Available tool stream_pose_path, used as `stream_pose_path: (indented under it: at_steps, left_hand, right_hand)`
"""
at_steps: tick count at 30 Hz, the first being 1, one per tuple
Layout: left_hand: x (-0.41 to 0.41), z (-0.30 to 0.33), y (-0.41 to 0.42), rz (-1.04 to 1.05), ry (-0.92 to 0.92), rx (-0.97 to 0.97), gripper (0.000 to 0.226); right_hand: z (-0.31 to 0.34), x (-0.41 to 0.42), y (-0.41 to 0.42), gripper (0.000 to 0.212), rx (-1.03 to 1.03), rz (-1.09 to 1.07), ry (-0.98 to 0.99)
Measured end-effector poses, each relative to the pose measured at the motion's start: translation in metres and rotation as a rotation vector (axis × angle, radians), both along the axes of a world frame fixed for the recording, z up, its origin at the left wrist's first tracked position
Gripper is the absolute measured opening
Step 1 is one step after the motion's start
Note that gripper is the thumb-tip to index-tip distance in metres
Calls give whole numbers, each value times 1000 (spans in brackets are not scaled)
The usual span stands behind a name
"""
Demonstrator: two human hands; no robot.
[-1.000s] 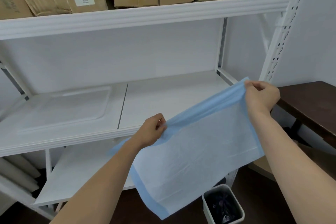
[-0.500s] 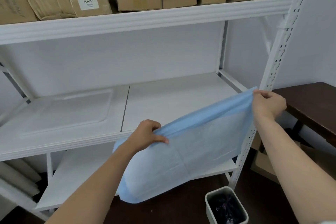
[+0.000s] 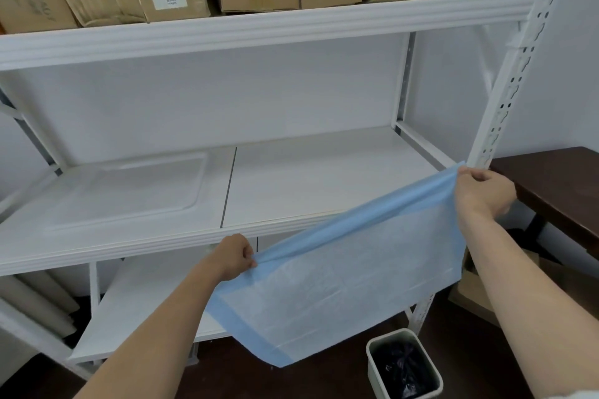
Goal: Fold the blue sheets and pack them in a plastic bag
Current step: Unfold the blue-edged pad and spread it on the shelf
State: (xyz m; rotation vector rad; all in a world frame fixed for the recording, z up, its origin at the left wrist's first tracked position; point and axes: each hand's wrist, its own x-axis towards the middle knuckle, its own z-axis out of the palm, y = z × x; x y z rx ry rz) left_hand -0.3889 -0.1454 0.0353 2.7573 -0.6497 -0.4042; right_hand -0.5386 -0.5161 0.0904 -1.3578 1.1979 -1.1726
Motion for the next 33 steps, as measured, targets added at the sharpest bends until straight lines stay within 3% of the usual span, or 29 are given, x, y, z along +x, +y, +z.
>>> stream_pose_path:
  at_steps: [3, 5, 10, 12, 15, 19, 24, 26, 29, 33]
  left_hand:
    - [-1, 4, 7, 94, -59, 131, 21]
    - [-1, 6, 11, 135, -29, 134, 20]
    - [11, 12, 23, 221, -110, -272, 28]
    - [9, 18, 31, 152, -55, -328, 36]
    - [10, 22, 43, 105, 46, -156, 36]
    - [14, 20, 55, 224, -76, 127, 6]
    - [15, 18, 72, 385, -205, 290, 13]
    - [16, 19, 78, 435, -247, 365, 20]
    - [16, 24, 84, 501, -262, 410, 27]
    - [17, 30, 91, 591, -320, 340, 29]
  right_hand:
    - [-1, -2, 2, 17, 35, 32, -2]
    - [-5, -3, 3, 17, 52, 81, 17]
    - [-7, -4, 6, 13, 98, 123, -67]
    - [-7, -6, 5, 13, 82, 112, -81]
    - [-9, -5, 4, 7, 82, 129, -66]
    - [-22, -1, 9, 10, 92, 105, -73]
    - [-26, -2, 13, 30, 231, 279, -53]
    - [-30, -2, 14, 25, 214, 316, 2]
    - [-33, 1, 14, 14, 134, 315, 101]
    - [-30, 7, 16, 16, 29, 314, 249]
